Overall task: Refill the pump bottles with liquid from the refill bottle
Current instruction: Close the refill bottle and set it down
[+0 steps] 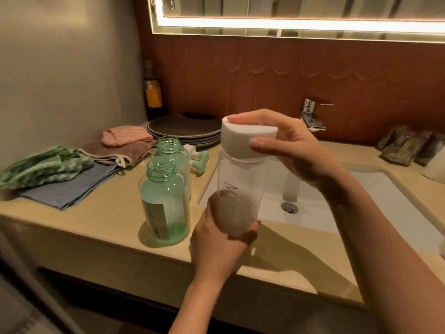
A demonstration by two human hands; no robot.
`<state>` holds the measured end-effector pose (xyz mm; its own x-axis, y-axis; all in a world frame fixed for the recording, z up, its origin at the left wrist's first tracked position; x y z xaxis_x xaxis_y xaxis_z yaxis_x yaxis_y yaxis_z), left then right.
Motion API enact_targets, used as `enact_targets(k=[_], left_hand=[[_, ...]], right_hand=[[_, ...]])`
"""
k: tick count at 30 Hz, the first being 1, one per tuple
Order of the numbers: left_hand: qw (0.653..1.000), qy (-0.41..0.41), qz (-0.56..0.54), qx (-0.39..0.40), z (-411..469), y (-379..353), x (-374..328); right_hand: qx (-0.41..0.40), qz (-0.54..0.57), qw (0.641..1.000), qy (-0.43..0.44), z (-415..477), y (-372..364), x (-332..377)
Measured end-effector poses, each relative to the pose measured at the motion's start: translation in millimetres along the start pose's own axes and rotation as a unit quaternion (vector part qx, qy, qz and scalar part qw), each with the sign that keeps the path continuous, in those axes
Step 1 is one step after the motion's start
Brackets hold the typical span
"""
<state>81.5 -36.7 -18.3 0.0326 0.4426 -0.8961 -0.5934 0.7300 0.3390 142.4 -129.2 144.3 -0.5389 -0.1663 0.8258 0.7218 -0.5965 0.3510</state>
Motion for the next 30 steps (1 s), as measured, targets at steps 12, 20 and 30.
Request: enact_targets(k=[12, 20, 30], left_hand=[[1.000, 0.005, -0.021, -0.004, -4, 2, -3], [0.998, 0.045, 0.031, -0.012, -4, 2, -4], [0.999, 0.052, 0.015, -0.002, -5, 2, 0]], right_hand=[[-0.125, -0.183, 0.975, -0.002, -8, 1, 8], [-0.374, -0.318, 0.870, 0.032, -42, -16, 16], [-0.265, -0.136, 0.955, 0.010, -36, -3, 7]])
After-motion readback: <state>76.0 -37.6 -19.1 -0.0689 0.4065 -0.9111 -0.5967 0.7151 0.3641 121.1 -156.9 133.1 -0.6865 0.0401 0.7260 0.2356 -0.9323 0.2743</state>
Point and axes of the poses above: each hand's wrist, its own z-axis towards the middle knuckle, its own y-axis out of the back of the hand, x = y × z, the point moved 7 cm from there along z, towards the middle knuckle, and after that the axes turned 2 degrees about x, right-handed, at the moved point
